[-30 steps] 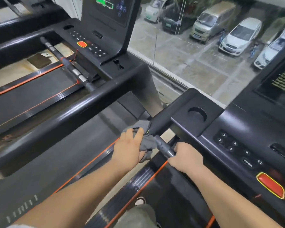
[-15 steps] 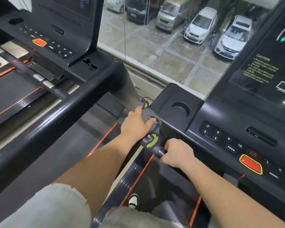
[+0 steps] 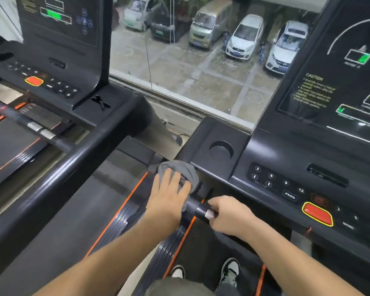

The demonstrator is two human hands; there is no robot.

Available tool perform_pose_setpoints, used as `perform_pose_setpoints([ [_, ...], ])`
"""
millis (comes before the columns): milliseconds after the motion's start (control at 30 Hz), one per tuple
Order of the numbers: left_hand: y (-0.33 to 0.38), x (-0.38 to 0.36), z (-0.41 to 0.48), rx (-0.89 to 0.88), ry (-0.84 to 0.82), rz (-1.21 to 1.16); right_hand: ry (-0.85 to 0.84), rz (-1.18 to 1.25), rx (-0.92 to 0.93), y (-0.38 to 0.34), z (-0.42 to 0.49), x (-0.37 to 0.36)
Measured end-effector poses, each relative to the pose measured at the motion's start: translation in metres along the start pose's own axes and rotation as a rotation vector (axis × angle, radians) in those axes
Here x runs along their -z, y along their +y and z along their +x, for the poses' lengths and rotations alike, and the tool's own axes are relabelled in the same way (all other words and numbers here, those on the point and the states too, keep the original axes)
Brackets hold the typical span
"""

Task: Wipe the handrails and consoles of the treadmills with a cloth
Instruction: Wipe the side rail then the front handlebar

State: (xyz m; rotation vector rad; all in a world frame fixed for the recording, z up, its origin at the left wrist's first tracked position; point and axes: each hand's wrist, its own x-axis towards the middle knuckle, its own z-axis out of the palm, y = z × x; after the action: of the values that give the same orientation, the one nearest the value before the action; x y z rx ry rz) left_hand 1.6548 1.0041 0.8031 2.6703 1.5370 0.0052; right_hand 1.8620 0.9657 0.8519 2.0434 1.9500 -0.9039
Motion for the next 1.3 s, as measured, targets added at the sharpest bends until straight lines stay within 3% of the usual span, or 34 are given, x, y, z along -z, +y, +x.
perform_pose_setpoints([
  [133, 0.053, -0.003, 0.013, -0.249, 0.030, -0.149, -0.111, -0.108, -0.157, 0.037, -0.017, 0.004],
  [233, 0.080, -0.008, 0.008, -0.178, -0.008, -0.298, -0.123, 0.002, -0.251, 0.061, -0.026, -0.005],
  [367, 0.073, -0.004, -0.002, -0.264, 0.069, -0.584, -0.090, 0.065, -0.260, 0.070, -0.030, -0.007],
  [467, 0.030, -0.002, -0.010, -0.330, 0.020, -0.440, -0.070, 0.034, -0.245, 0.070, -0.034, -0.009],
  [533, 0.011, -0.003, -0.008, -0.272, -0.027, -0.372, -0.055, -0.022, -0.254, 0.070, -0.040, -0.013],
  [700, 0.065, -0.005, -0.006, -0.104, 0.145, -0.564, 0.133, -0.064, -0.257, 0.072, -0.058, -0.031],
  [867, 0.159, -0.011, -0.025, -0.348, -0.020, -0.537, 0.175, -0.044, -0.370, 0.075, -0.063, -0.031],
  [1000, 0.124, -0.010, -0.016, -0.454, 0.110, -0.373, 0.181, 0.005, -0.356, 0.077, -0.064, -0.034],
  [1067, 0.075, -0.010, -0.010, -0.393, 0.202, -0.261, 0.192, 0.000, -0.348, 0.076, -0.064, -0.034],
  [1167, 0.022, -0.010, -0.003, -0.243, 0.083, -0.104, 0.179, 0.024, -0.353, 0.075, -0.063, -0.032],
  [1300, 0.069, -0.007, -0.009, -0.145, 0.203, -0.352, 0.131, 0.038, -0.347, 0.075, -0.061, -0.024],
])
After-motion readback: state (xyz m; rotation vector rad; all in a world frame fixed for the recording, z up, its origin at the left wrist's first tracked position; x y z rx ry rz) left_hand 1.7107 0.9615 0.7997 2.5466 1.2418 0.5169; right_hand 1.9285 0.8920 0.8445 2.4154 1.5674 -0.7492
